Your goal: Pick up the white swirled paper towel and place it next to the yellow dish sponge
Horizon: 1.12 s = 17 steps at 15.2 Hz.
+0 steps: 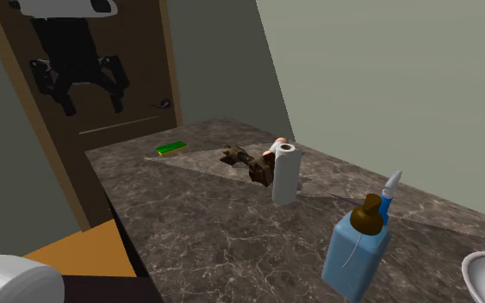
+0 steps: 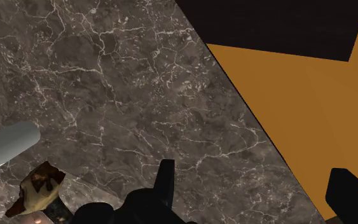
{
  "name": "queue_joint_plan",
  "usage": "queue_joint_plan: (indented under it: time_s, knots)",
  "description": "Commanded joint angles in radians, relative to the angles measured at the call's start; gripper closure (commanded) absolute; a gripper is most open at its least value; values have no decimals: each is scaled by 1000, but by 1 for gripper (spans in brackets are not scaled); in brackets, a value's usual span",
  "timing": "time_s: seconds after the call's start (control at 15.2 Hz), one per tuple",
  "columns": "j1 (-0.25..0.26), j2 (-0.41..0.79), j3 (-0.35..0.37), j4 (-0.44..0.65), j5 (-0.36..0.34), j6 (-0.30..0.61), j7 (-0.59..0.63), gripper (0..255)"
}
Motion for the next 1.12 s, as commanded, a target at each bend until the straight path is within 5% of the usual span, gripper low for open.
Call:
queue_joint_plan:
  time_s: [0.0,1.06]
  knots:
    - [0,0,0,0,0,0,0,0]
    - [-45,324,-342,69,-141,304,-415,0]
